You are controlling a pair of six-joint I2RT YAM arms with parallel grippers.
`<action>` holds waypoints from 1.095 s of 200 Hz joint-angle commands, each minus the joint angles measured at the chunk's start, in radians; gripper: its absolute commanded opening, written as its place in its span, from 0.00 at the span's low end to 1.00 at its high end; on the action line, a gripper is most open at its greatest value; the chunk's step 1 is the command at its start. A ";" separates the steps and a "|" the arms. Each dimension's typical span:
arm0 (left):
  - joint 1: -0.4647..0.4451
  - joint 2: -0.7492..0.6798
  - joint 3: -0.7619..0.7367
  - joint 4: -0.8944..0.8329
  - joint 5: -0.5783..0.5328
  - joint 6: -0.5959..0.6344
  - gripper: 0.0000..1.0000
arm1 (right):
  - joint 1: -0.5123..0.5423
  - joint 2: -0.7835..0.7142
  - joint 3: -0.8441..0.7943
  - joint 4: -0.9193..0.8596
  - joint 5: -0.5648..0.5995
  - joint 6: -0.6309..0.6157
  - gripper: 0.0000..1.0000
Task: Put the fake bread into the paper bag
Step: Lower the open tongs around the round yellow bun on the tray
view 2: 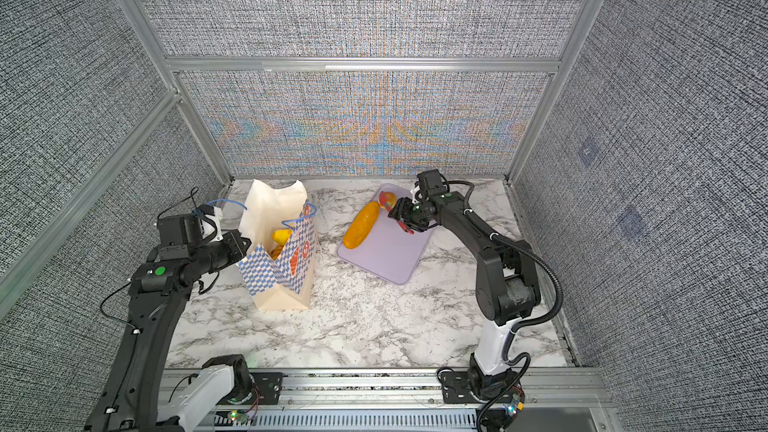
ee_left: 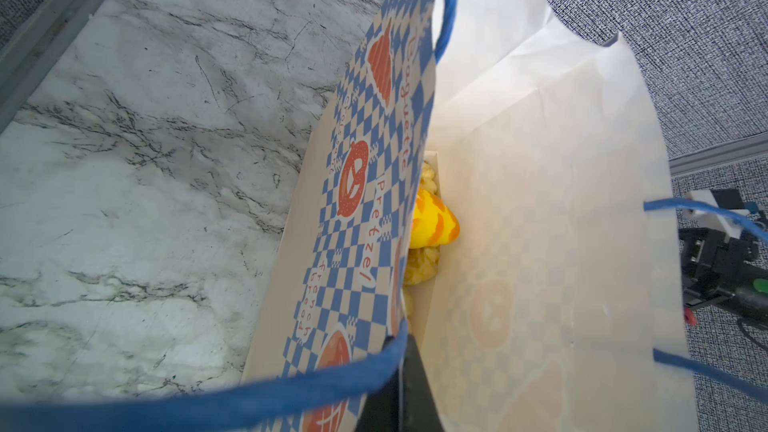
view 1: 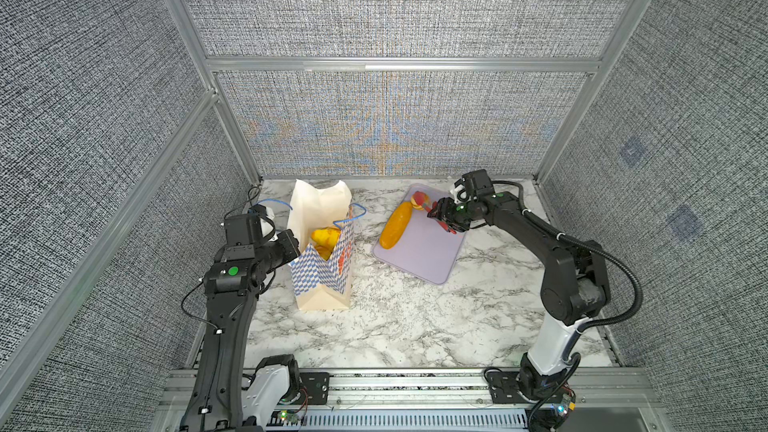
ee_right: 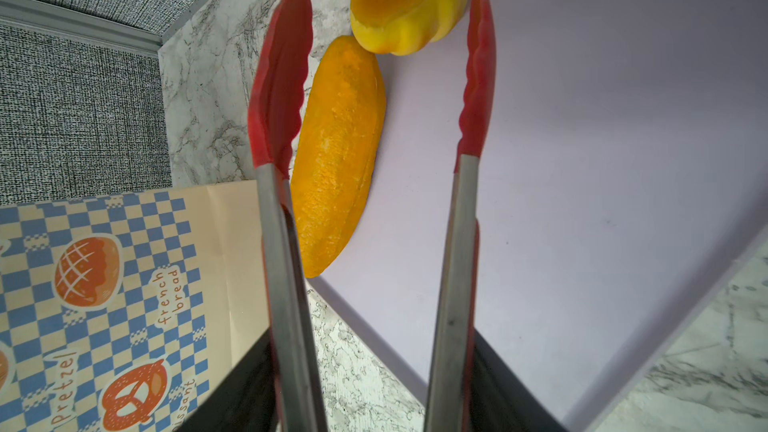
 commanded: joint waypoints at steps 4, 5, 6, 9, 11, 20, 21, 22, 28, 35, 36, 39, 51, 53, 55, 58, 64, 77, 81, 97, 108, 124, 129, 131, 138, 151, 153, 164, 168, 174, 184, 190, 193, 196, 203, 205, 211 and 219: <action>0.001 0.004 0.000 0.004 -0.011 0.014 0.03 | 0.000 0.013 0.020 0.002 0.001 -0.014 0.65; 0.001 0.004 0.000 0.003 -0.011 0.015 0.03 | 0.000 0.013 0.020 0.001 0.001 -0.014 0.65; 0.001 0.004 0.000 0.002 -0.011 0.014 0.03 | 0.000 0.015 0.020 0.001 0.001 -0.014 0.66; 0.001 0.005 0.001 0.002 -0.011 0.015 0.03 | 0.000 0.016 0.022 0.001 0.000 -0.014 0.66; 0.001 0.005 0.002 0.002 -0.011 0.015 0.03 | 0.000 0.018 0.023 0.001 0.001 -0.014 0.66; 0.002 0.004 0.000 0.002 -0.011 0.015 0.03 | 0.001 0.025 0.029 0.000 0.001 -0.014 0.66; 0.001 0.004 0.000 0.002 -0.011 0.015 0.03 | 0.000 0.024 0.029 0.000 0.001 -0.015 0.66; 0.001 0.004 0.001 0.002 -0.011 0.015 0.03 | 0.000 0.025 0.030 -0.001 0.000 -0.015 0.66; 0.001 0.005 0.000 0.003 -0.011 0.014 0.03 | 0.001 0.031 0.036 -0.001 0.000 -0.014 0.67; 0.001 0.004 0.000 0.004 -0.010 0.015 0.03 | 0.001 0.035 0.041 -0.003 0.001 -0.016 0.67; 0.001 0.004 0.000 0.004 -0.010 0.014 0.03 | 0.002 0.037 0.041 -0.004 0.000 -0.016 0.67; 0.001 0.004 0.000 0.004 -0.010 0.014 0.03 | 0.002 0.039 0.045 -0.005 0.000 -0.016 0.67; 0.001 0.006 0.000 0.004 -0.010 0.013 0.03 | 0.002 0.048 0.054 -0.007 -0.002 -0.018 0.68; 0.001 0.005 0.000 0.004 -0.009 0.013 0.03 | 0.002 0.050 0.055 -0.008 -0.003 -0.018 0.68; 0.001 0.005 0.000 0.003 -0.010 0.013 0.03 | 0.002 0.052 0.057 -0.008 -0.003 -0.017 0.68; 0.001 0.006 0.000 0.003 -0.010 0.013 0.03 | 0.002 0.054 0.058 -0.008 -0.003 -0.017 0.68; 0.002 0.006 -0.001 0.005 -0.009 0.013 0.03 | 0.002 0.057 0.061 -0.007 -0.005 -0.017 0.68; 0.001 0.007 -0.002 0.005 -0.010 0.013 0.03 | 0.002 0.066 0.070 -0.008 -0.005 -0.017 0.69; 0.001 0.007 -0.003 0.006 -0.010 0.013 0.03 | 0.003 0.068 0.072 -0.007 -0.005 -0.016 0.69; 0.002 0.011 -0.002 0.007 -0.009 0.013 0.03 | 0.004 0.083 0.087 -0.010 -0.008 -0.016 0.69; 0.001 0.012 0.001 0.007 -0.010 0.013 0.03 | 0.005 0.092 0.097 -0.012 -0.010 -0.016 0.69; 0.001 0.014 0.004 0.005 -0.009 0.013 0.03 | 0.007 0.107 0.112 -0.014 -0.010 -0.015 0.69; 0.001 0.014 0.004 0.005 -0.010 0.015 0.03 | 0.008 0.110 0.115 -0.015 -0.010 -0.016 0.69; 0.001 0.014 0.004 0.005 -0.010 0.015 0.03 | 0.008 0.111 0.118 -0.015 -0.010 -0.016 0.69; 0.001 0.014 0.004 0.005 -0.010 0.015 0.03 | 0.010 0.119 0.122 -0.016 -0.010 -0.016 0.69; 0.001 0.014 0.005 0.005 -0.011 0.016 0.03 | 0.012 0.130 0.133 -0.017 -0.010 -0.015 0.69; 0.002 0.014 0.004 0.005 -0.011 0.016 0.03 | 0.013 0.132 0.134 -0.018 -0.010 -0.016 0.69; 0.002 0.015 0.003 0.003 -0.011 0.016 0.03 | 0.012 0.142 0.141 -0.020 -0.010 -0.016 0.69; 0.001 0.015 0.003 0.004 -0.011 0.017 0.03 | 0.013 0.145 0.144 -0.020 -0.010 -0.016 0.69; 0.001 0.015 0.002 0.004 -0.011 0.018 0.03 | 0.014 0.150 0.148 -0.020 -0.011 -0.015 0.69; 0.001 0.015 0.000 0.005 -0.011 0.018 0.03 | 0.013 0.157 0.153 -0.021 -0.010 -0.016 0.69; 0.001 0.014 0.000 0.005 -0.011 0.016 0.03 | 0.014 0.162 0.156 -0.023 -0.009 -0.016 0.69; 0.001 0.014 -0.001 0.005 -0.012 0.016 0.03 | 0.014 0.165 0.158 -0.024 -0.010 -0.016 0.68; 0.001 0.014 -0.002 0.005 -0.011 0.016 0.03 | 0.014 0.167 0.159 -0.024 -0.009 -0.016 0.68; 0.001 0.014 -0.002 0.007 -0.011 0.016 0.03 | 0.014 0.172 0.163 -0.026 -0.009 -0.016 0.68; 0.001 0.015 -0.002 0.007 -0.012 0.016 0.03 | 0.014 0.173 0.164 -0.026 -0.010 -0.016 0.68; 0.001 0.015 -0.003 0.007 -0.012 0.016 0.03 | 0.014 0.178 0.167 -0.027 -0.008 -0.015 0.68; 0.001 0.015 -0.003 0.007 -0.011 0.016 0.03 | 0.014 0.182 0.170 -0.027 -0.008 -0.017 0.68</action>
